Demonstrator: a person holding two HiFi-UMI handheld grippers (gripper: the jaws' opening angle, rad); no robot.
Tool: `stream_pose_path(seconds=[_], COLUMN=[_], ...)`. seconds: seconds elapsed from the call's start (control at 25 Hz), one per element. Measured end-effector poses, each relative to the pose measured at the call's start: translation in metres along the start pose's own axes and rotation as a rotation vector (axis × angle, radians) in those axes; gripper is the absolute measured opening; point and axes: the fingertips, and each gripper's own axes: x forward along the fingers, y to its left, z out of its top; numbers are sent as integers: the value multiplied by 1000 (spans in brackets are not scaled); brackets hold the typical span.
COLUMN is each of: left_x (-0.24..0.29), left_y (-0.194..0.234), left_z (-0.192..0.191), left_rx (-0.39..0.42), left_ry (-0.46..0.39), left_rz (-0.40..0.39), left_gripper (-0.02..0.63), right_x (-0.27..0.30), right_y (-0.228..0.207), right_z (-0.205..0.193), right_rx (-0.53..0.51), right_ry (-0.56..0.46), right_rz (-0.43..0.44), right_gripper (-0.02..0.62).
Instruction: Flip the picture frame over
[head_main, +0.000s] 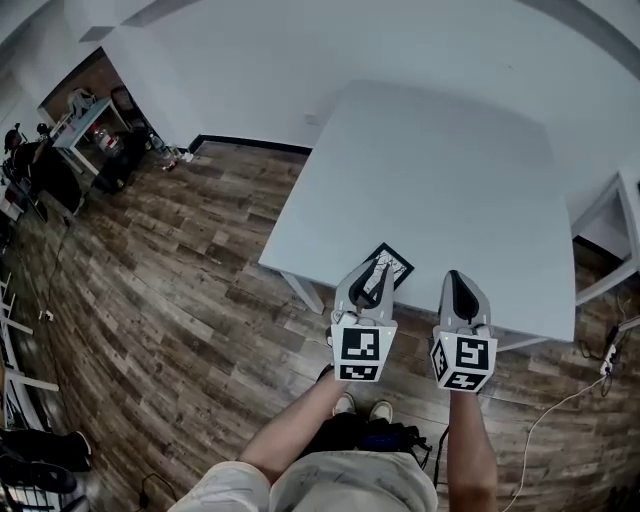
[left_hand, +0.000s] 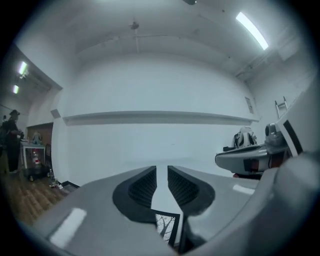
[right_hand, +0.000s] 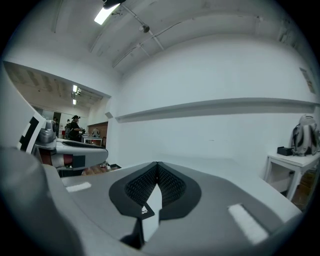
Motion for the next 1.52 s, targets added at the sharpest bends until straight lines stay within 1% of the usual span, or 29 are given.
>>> stream_pose_path(seconds=[0.12, 0.16, 0.32, 0.48, 0.96, 1.52], left_x=[-3, -3, -6, -8, -8, -2], left_y=[8, 10, 10, 6, 10, 10], left_z=[16, 20, 31, 36, 31, 24], left_rx=[-35, -45, -40, -26, -27, -30], left_ry=[-37, -47, -64, -62, -38, -30], left_rz=[22, 27, 26, 25, 22, 19], left_gripper=[11, 2, 0, 0, 0, 0], right_x=[-1, -1, -4, -5, -4, -3], right_y=[-1, -3, -5, -2, 2, -1], right_z=[17, 22, 27, 31, 30, 31], right_rx=[2, 7, 18, 12, -6, -16], right_ry=[-30, -38, -49, -51, -48, -56], right_rz=[9, 10, 6, 15, 22, 4], right_gripper=[25, 25, 25, 24, 23, 21])
